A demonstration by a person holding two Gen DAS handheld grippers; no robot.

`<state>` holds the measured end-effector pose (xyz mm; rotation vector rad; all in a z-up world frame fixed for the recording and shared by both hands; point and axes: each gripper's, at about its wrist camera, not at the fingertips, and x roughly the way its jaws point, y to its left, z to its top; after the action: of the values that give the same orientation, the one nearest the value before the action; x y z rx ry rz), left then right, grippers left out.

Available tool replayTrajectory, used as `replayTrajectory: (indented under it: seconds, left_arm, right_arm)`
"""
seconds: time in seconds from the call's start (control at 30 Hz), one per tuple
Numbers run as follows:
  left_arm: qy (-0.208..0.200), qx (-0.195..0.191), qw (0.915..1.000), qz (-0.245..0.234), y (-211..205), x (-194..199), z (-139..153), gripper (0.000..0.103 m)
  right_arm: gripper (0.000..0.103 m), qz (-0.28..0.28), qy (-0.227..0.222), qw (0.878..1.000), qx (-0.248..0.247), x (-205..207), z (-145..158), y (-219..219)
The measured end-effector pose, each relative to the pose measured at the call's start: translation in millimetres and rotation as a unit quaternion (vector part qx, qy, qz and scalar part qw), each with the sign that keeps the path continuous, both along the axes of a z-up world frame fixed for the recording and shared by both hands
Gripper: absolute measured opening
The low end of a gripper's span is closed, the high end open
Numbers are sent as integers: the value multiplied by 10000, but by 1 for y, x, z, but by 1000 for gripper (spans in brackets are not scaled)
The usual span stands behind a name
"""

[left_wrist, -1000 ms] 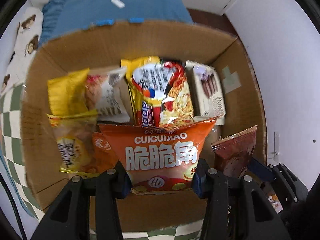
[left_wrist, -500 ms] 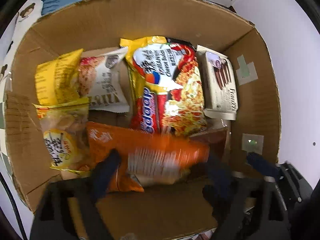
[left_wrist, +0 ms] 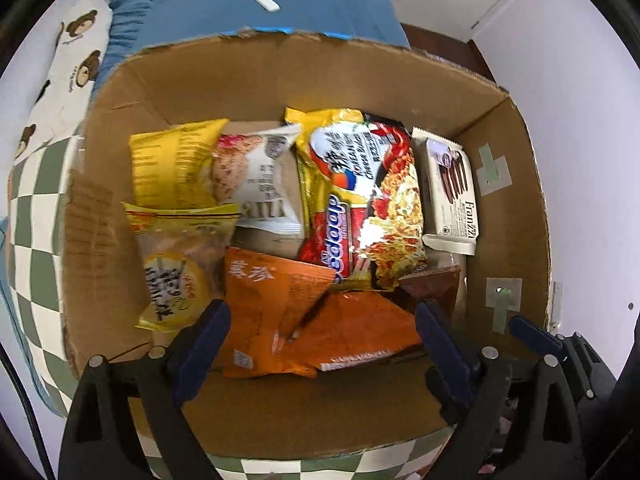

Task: Organize snacks
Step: 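Carry both packets into the box and open both grippers, then grasp the white-red stick packet with the right gripper while the left grasps the red triangle packet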

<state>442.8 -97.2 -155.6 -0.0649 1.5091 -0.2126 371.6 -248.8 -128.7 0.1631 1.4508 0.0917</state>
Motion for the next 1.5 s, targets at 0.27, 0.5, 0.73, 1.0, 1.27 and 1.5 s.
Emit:
replayTrajectory:
  seconds: [0.27,0.5,0.73,1.0,1.27,1.5]
  left_arm:
    - [-765,237,9966,176,26,-23,36,94]
    - [-1504,422,9874,261,42,-47,59,94]
    - [-2031,522,9775,246,53,-80,82,94]
    - [-2519,443,9664,255,63,-123,112,94]
    - [-2908,438,9553,302,69,-151,137,94]
    - [-2638,474,9626,401,74,-154,114,94]
  right_arm:
    - [97,-141,-423,9989,-109,-15,24,-2]
    - [97,-130,-871,9958,-261,-34,47,4]
    - [97,-102,-1343,9901,-389,-54,72,11]
    - [97,-99,-1959,9791,-540,-96,108,17]
    - [97,-108,-2393,9699,-433,-128,143,21]
    - [96,-175,-2236,9745,14,-136,130,9]
